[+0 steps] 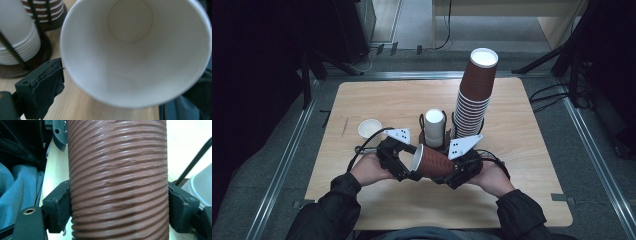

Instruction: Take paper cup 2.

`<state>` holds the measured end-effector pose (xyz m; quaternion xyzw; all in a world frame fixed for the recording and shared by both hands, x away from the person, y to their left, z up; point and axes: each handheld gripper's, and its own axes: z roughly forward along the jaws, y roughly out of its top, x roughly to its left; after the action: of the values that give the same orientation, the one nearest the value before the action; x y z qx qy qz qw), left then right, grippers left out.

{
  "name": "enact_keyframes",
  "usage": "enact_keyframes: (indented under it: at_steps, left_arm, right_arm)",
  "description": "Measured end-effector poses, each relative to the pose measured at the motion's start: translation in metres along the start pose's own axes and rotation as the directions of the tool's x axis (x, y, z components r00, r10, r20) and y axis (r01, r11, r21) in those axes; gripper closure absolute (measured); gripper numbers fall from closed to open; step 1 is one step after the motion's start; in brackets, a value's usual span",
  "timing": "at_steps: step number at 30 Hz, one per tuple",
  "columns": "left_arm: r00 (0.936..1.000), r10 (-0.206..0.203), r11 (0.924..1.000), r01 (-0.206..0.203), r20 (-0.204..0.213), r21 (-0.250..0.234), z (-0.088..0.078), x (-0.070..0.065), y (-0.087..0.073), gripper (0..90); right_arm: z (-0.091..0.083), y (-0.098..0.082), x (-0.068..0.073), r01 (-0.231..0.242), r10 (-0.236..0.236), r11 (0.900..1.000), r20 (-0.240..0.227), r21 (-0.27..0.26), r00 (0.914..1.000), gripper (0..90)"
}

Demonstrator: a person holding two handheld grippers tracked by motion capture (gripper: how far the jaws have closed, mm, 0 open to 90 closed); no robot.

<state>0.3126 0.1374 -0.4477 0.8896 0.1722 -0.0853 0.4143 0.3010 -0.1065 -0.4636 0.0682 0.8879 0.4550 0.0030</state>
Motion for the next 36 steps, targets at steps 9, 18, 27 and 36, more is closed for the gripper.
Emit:
enact_keyframes:
  at_steps: [9, 18, 27, 36]
  left_arm:
    - [0.9990, -0.022, 0.9989, 0.023, 0.038, -0.040, 0.0017, -0.0020, 0.0026, 4.5]
    - [0.9988, -0.031, 0.9993, 0.032, 0.037, -0.020, 0.0017, -0.0020, 0.0029, 8.2]
    - [0.9989, -0.037, 0.9992, 0.037, 0.029, -0.015, 0.0003, -0.0019, 0.0035, 9.2]
    - [0.9995, -0.023, 0.9991, 0.024, -0.021, 0.034, -0.0048, 0.0007, -0.0005, 9.2]
  right_arm:
    - [0.0027, 0.0025, 0.0026, 0.015, -0.015, 0.999, -0.017, -0.034, 0.9997, 19.5]
    - [0.0032, 0.0026, 0.0027, 0.016, -0.017, 0.999, -0.014, -0.030, 0.9998, 19.8]
    - [0.0055, 0.0054, 0.0032, -0.014, 0.014, 1.000, -0.013, -0.004, 0.9998, 15.7]
    - [0.0041, -0.0027, -0.0022, -0.074, 0.075, 0.996, -0.017, 0.052, 0.9970, 13.4]
